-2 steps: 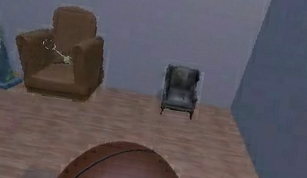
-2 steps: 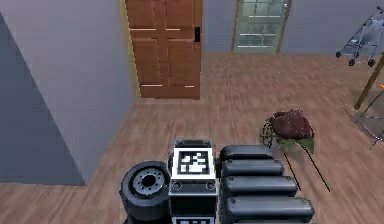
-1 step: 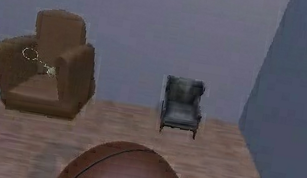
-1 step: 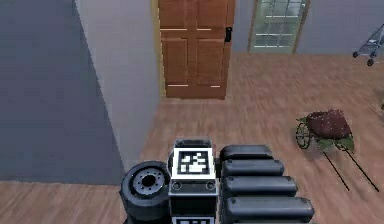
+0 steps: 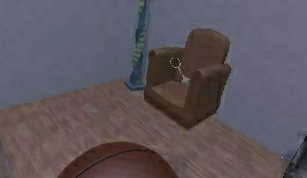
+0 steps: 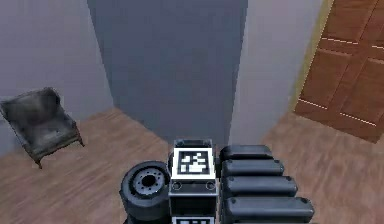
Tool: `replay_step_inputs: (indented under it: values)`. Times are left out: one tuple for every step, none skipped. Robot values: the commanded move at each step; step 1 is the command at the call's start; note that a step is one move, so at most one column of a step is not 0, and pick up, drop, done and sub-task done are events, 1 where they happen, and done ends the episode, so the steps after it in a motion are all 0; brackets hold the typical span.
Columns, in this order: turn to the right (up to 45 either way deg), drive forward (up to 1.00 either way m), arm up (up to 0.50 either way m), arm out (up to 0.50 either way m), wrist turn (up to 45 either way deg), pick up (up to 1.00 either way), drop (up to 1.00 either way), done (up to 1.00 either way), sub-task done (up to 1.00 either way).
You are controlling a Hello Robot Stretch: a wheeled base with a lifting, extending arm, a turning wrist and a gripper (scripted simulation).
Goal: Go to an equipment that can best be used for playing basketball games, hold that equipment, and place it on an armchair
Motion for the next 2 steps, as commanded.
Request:
replay_step_inputs:
  values:
    - [0.0,0.45,0.0,0.0,0.0,0.0,0.0,0.0,0.0]
    - [-15.0,0.0,0.0,0.0,0.0,0.0,0.0,0.0,0.0]
